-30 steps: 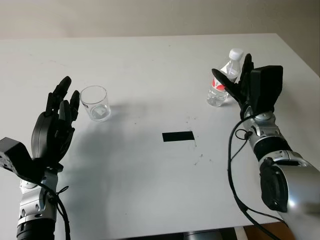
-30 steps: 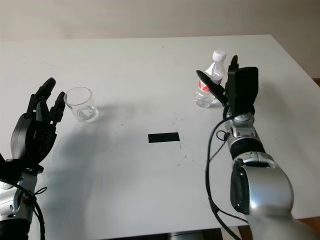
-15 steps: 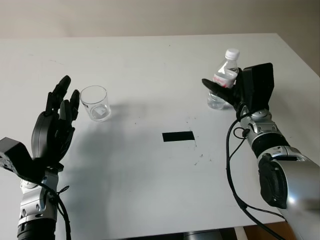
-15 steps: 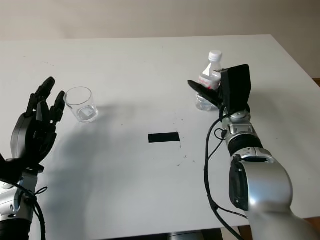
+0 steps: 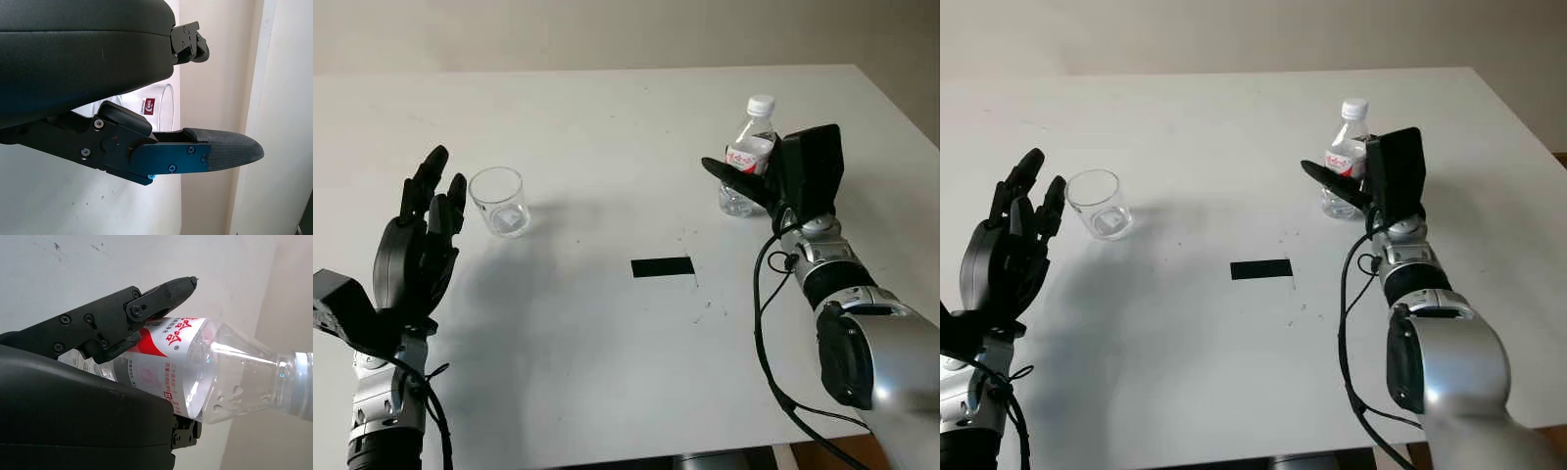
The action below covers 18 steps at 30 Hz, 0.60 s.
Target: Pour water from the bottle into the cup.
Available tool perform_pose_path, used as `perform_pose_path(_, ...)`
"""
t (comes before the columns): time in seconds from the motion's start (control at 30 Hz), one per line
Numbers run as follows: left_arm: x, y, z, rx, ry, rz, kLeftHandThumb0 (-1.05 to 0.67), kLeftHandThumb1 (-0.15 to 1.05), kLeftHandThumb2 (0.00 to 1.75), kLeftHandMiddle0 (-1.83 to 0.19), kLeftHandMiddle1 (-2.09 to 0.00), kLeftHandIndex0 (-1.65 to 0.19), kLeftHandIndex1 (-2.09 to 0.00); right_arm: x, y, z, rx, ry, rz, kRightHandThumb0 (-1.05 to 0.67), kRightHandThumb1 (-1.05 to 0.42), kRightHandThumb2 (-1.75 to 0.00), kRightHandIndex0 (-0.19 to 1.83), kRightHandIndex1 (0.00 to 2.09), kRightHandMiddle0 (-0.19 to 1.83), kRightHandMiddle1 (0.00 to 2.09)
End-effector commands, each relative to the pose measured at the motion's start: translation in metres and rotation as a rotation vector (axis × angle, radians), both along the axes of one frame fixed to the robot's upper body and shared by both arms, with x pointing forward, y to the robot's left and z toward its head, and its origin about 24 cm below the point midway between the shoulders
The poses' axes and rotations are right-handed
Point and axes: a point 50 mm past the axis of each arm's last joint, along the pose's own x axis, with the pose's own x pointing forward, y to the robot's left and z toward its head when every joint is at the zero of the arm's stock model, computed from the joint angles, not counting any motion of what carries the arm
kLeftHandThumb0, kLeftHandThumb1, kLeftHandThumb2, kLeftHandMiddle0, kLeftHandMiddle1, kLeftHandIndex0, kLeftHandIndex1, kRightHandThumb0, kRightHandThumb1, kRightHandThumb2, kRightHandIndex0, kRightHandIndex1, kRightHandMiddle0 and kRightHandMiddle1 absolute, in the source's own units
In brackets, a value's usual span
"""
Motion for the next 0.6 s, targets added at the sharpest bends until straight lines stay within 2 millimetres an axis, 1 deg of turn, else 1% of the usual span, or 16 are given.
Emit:
perform_pose_path(0.0, -0.001, 0.0, 0.0, 0.005, -0.005, -0.003, -0.91, 1.05, 0.48, -0.01, 0.0, 0.19, -0.46, 0.007, 0.012, 0.022, -0.041, -0.084, 0.048, -0.11, -1.05, -0.24, 0.94, 2.09, 0.62, 2.09)
perform_pose_path(0.1, -0.001, 0.001, 0.0, 0.003, -0.001, -0.006, -0.9, 1.05, 0.47, -0.01, 0.0, 0.19, -0.45, 0.009, 0.021, 0.03, -0.09, -0.125, 0.087, -0.09, -1.05, -0.24, 0.93, 2.09, 0.6, 2.09)
perform_pose_path(0.13, -0.001, 0.001, 0.0, 0.004, -0.002, -0.003, -0.9, 1.05, 0.47, -0.01, 0.0, 0.19, -0.45, 0.01, 0.027, 0.035, -0.14, -0.155, 0.113, -0.09, -1.05, -0.24, 0.92, 2.09, 0.6, 2.09)
perform_pose_path(0.23, 0.0, 0.001, 0.0, 0.001, -0.009, -0.001, -0.9, 1.05, 0.49, -0.03, 0.0, 0.19, -0.47, 0.013, 0.045, 0.047, -0.268, -0.217, 0.171, -0.14, -1.05, -0.19, 0.87, 2.09, 0.7, 2.09)
perform_pose_path(0.3, 0.0, 0.0, 0.0, -0.003, -0.009, -0.001, -0.89, 1.05, 0.5, -0.04, 0.0, 0.19, -0.49, 0.015, 0.056, 0.054, -0.32, -0.256, 0.194, -0.15, -1.05, -0.15, 0.88, 2.09, 0.81, 2.09)
perform_pose_path(0.37, 0.0, 0.0, 0.0, -0.005, -0.01, -0.003, -0.89, 1.05, 0.51, -0.03, 0.0, 0.19, -0.49, 0.016, 0.063, 0.058, -0.347, -0.276, 0.207, -0.15, -1.05, -0.14, 0.89, 2.09, 0.85, 2.09)
perform_pose_path(0.47, 0.0, 0.0, 0.001, 0.002, -0.013, -0.002, -0.9, 1.05, 0.53, -0.02, 0.0, 0.19, -0.49, 0.018, 0.078, 0.068, -0.381, -0.293, 0.249, -0.15, -1.05, -0.15, 0.97, 2.09, 0.95, 2.09)
perform_pose_path(0.57, -0.001, 0.0, 0.001, 0.004, -0.016, 0.003, -0.91, 1.05, 0.55, -0.02, 0.0, 0.19, -0.48, 0.02, 0.09, 0.076, -0.427, -0.297, 0.274, -0.15, -1.05, -0.15, 1.0, 2.09, 0.99, 2.09)
